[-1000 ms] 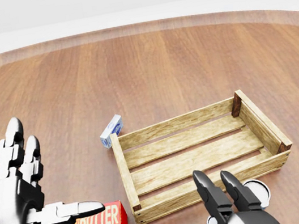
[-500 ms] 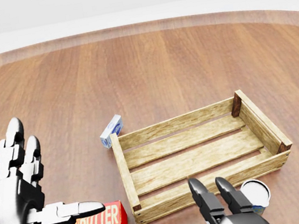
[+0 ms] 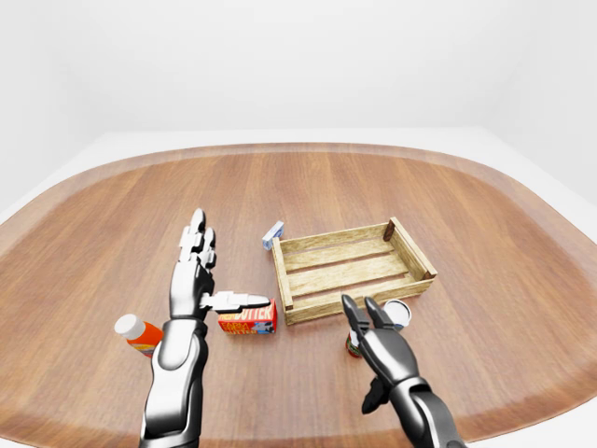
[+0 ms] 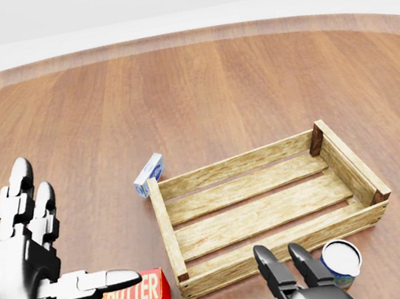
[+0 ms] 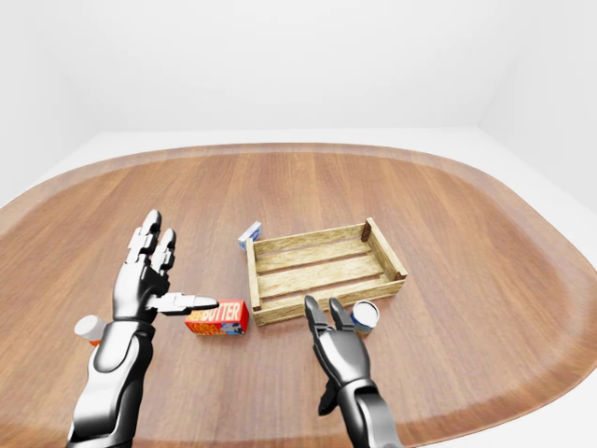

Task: Pick up the tomato sauce, and put it in the wooden tray.

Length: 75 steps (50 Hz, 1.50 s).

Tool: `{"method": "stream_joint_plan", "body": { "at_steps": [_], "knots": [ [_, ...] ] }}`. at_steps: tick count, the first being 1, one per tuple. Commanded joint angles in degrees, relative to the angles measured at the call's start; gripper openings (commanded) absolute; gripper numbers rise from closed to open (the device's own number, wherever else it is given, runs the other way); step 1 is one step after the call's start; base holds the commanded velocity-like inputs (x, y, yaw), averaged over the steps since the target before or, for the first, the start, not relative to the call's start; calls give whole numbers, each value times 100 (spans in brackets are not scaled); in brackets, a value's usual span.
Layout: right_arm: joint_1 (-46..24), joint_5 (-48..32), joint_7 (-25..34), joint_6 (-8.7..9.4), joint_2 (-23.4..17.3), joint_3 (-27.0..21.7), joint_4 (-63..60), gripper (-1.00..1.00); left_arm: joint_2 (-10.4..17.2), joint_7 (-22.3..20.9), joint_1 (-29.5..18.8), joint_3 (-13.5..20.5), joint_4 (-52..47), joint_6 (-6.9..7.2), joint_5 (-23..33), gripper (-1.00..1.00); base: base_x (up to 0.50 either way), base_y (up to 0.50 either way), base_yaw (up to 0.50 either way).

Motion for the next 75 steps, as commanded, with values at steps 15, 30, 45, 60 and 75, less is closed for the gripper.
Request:
{"method": "stream_joint_plan", "body": {
  "at_steps": [15, 30, 45, 60, 75],
  "knots": [
    [-350, -213, -421, -84, 90, -62, 966, 100, 1, 12, -15, -5, 53, 0, 14, 100, 0, 0, 0],
    [-451, -296, -533, -16, 117, -7, 1264, 100, 3, 6, -9, 2, 33, 0, 7, 100, 0, 0, 0],
    [-449, -398, -697, -21, 80, 24, 1505, 100, -4, 1, 14, -14, -11, 0, 18, 100, 0, 0, 0],
    [-484, -530, -679, -37, 65, -26, 1488, 100, -8, 2, -9, -25, 53, 0, 24, 100, 0, 0, 0],
    [-489, -692, -728, -30, 50, -9, 1470, 100, -6, 14, -7, -28, 7, 0, 29, 100, 0, 0, 0]
  ]
}}
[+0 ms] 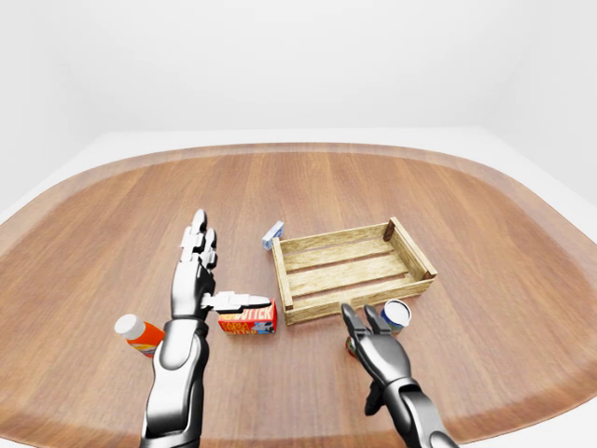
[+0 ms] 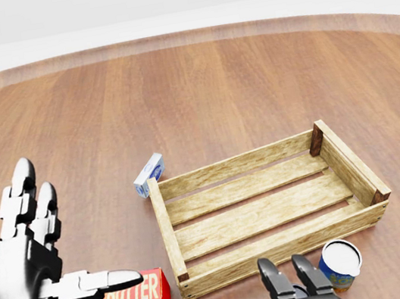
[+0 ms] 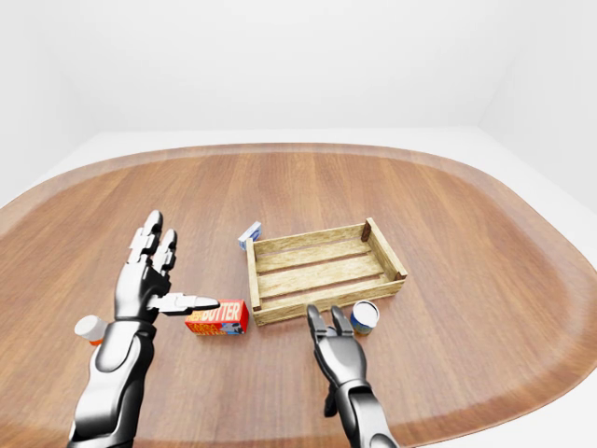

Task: Pick up the tomato sauce, and put it in the wooden tray.

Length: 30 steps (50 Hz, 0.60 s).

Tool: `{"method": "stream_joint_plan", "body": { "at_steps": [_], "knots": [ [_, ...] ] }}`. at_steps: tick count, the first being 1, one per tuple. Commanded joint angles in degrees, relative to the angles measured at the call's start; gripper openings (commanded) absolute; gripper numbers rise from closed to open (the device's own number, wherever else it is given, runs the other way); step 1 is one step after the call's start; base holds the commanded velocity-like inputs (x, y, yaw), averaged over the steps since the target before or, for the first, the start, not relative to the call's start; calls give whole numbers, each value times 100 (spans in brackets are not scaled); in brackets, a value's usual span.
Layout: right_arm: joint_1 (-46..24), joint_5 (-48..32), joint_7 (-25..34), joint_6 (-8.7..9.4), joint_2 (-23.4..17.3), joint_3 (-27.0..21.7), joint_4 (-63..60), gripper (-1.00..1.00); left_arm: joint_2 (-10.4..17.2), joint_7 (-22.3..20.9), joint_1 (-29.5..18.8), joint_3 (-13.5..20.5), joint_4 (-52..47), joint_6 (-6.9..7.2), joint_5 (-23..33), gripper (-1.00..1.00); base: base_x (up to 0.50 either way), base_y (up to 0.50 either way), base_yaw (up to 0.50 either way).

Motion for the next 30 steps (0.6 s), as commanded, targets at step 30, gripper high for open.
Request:
{"method": "stream_joint_plan", "body": {
  "at_steps": [30],
  "knots": [
    [-26, -420, -107, -30, -35, -33, 136, 100, 0, -12, 13, 8, -43, 0, -8, 100, 0, 0, 0]
  ]
}}
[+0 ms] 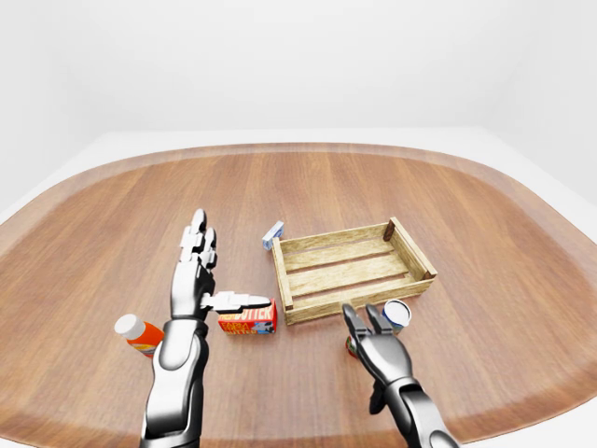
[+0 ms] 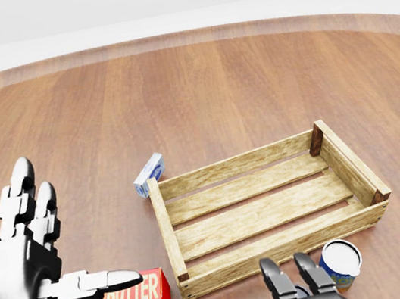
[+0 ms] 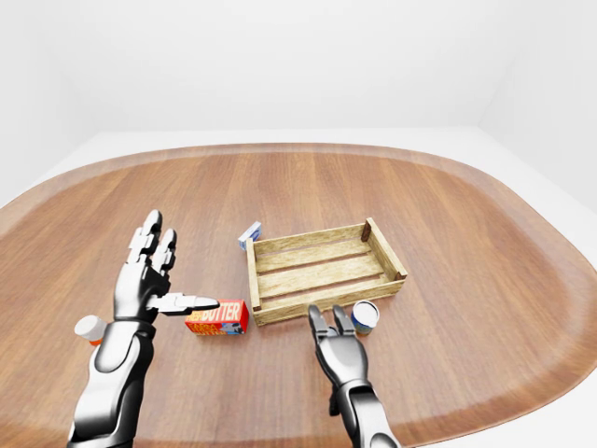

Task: Pick up the tomato sauce, and put it in the wooden tray.

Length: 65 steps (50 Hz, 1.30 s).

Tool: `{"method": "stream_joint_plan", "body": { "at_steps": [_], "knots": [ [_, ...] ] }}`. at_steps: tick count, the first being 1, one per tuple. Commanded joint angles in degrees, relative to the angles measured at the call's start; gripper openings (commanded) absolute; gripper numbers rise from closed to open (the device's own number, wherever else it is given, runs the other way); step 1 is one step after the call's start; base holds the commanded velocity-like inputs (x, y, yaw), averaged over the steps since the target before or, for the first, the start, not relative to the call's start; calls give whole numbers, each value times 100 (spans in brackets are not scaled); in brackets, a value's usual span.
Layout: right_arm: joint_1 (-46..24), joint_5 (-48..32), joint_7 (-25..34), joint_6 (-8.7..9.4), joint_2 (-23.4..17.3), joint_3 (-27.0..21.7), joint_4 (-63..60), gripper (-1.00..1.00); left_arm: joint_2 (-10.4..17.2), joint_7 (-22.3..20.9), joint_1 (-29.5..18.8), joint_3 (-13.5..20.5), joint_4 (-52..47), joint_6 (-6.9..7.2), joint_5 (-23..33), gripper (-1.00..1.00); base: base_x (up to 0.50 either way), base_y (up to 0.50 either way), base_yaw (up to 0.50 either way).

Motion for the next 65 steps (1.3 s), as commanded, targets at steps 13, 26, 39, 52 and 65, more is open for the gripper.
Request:
{"method": "stream_joint_plan", "body": {
  "at_steps": [13, 26, 39, 52, 65],
  "knots": [
    [39, -81, -108, -24, -5, 64, 191, 100, -2, -11, 7, -4, -20, 0, 0, 100, 0, 0, 0],
    [62, -80, -147, -20, -13, 110, 248, 100, -6, -10, 18, -9, -51, 0, 3, 100, 0, 0, 0],
    [25, -57, -208, -24, -16, 108, 385, 100, -2, -9, -3, 1, 23, 0, 5, 100, 0, 0, 0],
    [-7, -51, -301, -37, -25, 105, 592, 100, -2, -3, -2, -2, -16, 0, 3, 100, 0, 0, 0],
    [1, -56, -318, -37, -32, 98, 644, 100, 1, -4, 0, 8, -40, 0, -6, 100, 0, 0, 0]
  ]
}}
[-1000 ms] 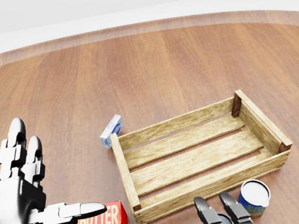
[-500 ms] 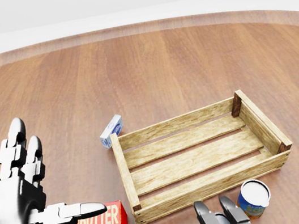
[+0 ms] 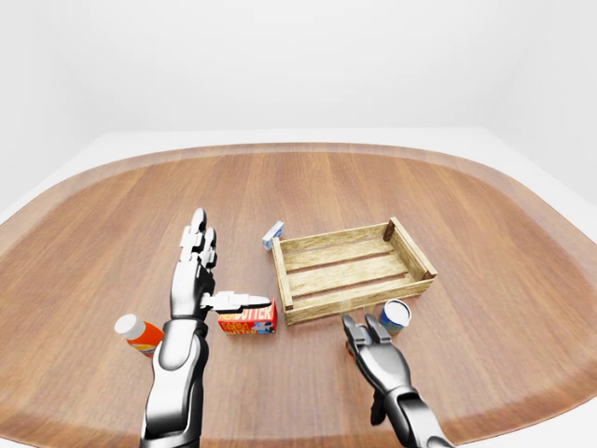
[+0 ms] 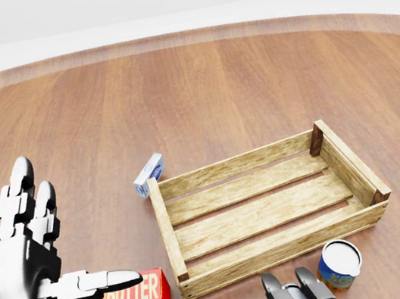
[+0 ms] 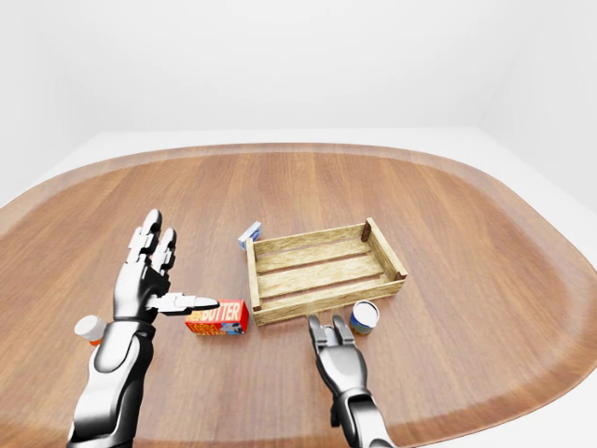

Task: Pick up the tomato sauce, and put it in the wooden tray.

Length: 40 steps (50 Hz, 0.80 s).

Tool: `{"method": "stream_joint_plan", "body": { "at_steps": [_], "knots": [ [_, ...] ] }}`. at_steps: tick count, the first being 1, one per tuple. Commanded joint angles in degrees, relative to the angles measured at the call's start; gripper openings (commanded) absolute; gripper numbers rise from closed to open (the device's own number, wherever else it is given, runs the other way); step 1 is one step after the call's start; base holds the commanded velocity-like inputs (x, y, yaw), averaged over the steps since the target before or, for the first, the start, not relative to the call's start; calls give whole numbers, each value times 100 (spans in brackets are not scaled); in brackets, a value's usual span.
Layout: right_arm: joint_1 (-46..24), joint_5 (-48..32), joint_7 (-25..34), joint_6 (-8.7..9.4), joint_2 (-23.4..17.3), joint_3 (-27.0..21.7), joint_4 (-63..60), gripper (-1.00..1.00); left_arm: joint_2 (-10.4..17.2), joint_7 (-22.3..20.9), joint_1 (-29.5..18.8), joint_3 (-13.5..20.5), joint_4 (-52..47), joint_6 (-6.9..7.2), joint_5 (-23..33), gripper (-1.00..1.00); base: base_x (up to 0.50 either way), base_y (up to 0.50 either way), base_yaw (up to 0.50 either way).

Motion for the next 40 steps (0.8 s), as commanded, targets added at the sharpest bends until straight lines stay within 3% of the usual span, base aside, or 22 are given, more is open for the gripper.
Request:
{"method": "stream_joint_plan", "body": {
  "at_steps": [1, 22, 23, 25, 26, 27, 29, 40],
  "knots": [
    [-1, 1, -33, -6, -5, -3, 83, 100, 2, -1, 3, 6, -20, 0, -6, 100, 0, 0, 0],
    [3, -22, -127, -23, -5, 40, 237, 99, -9, -9, 33, -17, -31, 0, 7, 100, 0, 0, 0],
    [0, -19, -122, -24, -5, 42, 239, 84, -10, -10, 32, -18, -27, 0, 8, 100, 0, 0, 0],
    [1, -19, -126, -25, -3, 48, 242, 8, -9, -10, 26, -18, -7, 0, 12, 100, 0, 0, 0],
    [0, -18, -125, -20, -3, 48, 239, -14, -10, -10, 25, -17, 1, 0, 12, 100, 0, 0, 0],
    [-2, -10, -117, -20, -2, 45, 236, -62, -8, -9, 19, -16, 13, 0, 13, 100, 0, 0, 0],
    [1, -3, -123, -22, -1, 46, 230, -100, -6, -9, 15, -11, 5, 0, 9, 100, 0, 0, 0],
    [18, 36, -81, -27, 3, 54, 133, -100, 4, -1, 0, 16, -20, 0, -9, 100, 0, 0, 0]
  ]
}}
